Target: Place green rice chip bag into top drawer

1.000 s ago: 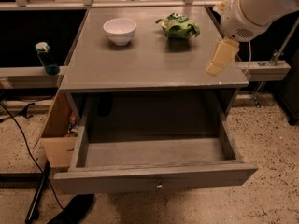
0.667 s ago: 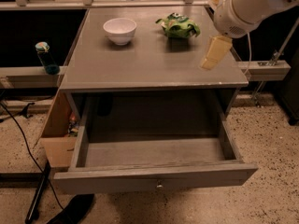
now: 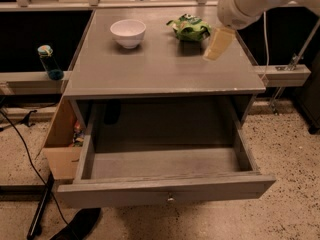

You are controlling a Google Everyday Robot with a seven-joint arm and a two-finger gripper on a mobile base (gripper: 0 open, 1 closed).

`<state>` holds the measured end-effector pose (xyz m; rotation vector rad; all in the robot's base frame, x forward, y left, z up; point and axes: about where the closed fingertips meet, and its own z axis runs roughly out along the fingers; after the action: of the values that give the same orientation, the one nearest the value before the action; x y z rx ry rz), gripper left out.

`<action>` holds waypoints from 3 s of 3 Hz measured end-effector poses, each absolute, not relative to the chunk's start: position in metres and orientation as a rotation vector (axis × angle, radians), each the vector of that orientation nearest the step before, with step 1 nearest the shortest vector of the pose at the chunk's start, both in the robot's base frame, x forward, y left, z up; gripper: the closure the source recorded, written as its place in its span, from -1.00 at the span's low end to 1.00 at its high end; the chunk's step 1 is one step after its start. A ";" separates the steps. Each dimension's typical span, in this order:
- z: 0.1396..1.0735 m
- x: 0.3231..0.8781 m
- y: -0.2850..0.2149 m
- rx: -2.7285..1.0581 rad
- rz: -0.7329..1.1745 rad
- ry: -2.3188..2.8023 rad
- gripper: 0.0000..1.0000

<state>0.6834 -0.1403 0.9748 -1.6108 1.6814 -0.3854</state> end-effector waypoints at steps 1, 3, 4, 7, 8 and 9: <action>0.971 0.713 -0.135 -1.598 -0.387 1.661 -1.00; 0.953 0.772 -0.130 -1.561 -0.415 1.667 -1.00; 0.942 0.796 -0.130 -1.544 -0.429 1.684 -1.00; 0.897 0.840 -0.152 -1.496 -0.447 1.791 -1.00; 0.890 0.849 -0.151 -1.475 -0.429 1.798 -1.00; 0.889 0.856 -0.147 -1.454 -0.401 1.796 -0.94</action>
Offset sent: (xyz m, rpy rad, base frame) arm 0.0994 0.0118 -0.0204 0.0192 -0.0539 -0.0181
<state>0.8559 -0.1469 0.8887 -1.4544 1.7958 -0.4005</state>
